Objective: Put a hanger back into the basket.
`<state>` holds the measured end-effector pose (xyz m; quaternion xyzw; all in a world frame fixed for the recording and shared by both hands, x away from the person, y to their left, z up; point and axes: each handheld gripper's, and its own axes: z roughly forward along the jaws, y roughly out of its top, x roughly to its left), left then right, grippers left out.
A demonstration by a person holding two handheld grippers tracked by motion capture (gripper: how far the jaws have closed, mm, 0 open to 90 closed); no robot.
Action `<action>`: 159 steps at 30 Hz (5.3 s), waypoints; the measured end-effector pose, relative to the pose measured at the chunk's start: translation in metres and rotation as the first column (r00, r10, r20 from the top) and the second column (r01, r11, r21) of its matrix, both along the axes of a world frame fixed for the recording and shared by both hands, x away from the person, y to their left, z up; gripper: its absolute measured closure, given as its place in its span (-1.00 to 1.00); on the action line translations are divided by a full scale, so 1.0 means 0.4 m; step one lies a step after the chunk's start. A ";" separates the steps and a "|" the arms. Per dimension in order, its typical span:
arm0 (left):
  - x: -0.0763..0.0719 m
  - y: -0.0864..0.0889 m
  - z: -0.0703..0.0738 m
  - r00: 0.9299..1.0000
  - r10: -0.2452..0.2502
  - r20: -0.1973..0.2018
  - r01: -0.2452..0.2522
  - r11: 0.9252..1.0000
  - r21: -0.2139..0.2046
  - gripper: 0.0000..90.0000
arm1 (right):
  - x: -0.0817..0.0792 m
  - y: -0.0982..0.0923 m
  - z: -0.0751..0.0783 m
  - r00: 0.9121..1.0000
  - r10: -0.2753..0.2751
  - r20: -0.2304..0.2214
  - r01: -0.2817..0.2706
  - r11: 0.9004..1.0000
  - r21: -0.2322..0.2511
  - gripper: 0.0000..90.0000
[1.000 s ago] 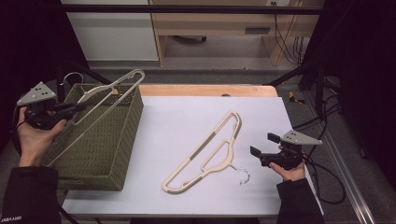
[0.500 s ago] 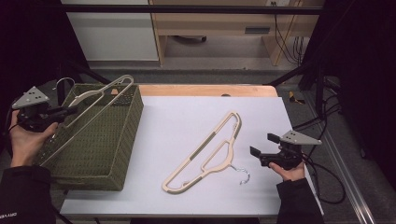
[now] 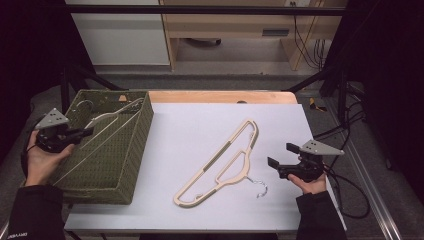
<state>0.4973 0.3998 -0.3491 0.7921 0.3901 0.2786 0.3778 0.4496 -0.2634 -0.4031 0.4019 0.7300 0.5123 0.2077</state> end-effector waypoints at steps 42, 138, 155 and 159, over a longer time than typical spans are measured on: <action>-0.004 -0.103 -0.118 0.963 -0.031 -0.268 0.064 0.991 0.116 0.56 | -0.004 0.009 -0.002 1.000 0.012 -0.010 -0.012 1.000 -0.005 -0.81; -0.190 -0.580 -0.179 0.967 -0.254 0.004 0.248 0.944 -0.218 -0.80 | 0.017 0.150 -0.193 0.962 0.121 -0.245 -0.169 0.968 -0.184 0.44; -0.191 -0.592 -0.186 0.963 -0.269 -0.008 0.262 0.942 -0.210 -0.79 | 0.028 0.148 -0.199 0.943 0.177 -0.282 -0.234 0.955 -0.185 0.97; -0.193 -0.595 -0.186 0.962 -0.274 -0.010 0.266 0.941 -0.210 -0.79 | 0.024 0.141 -0.185 0.943 0.189 -0.275 -0.239 0.958 -0.162 0.97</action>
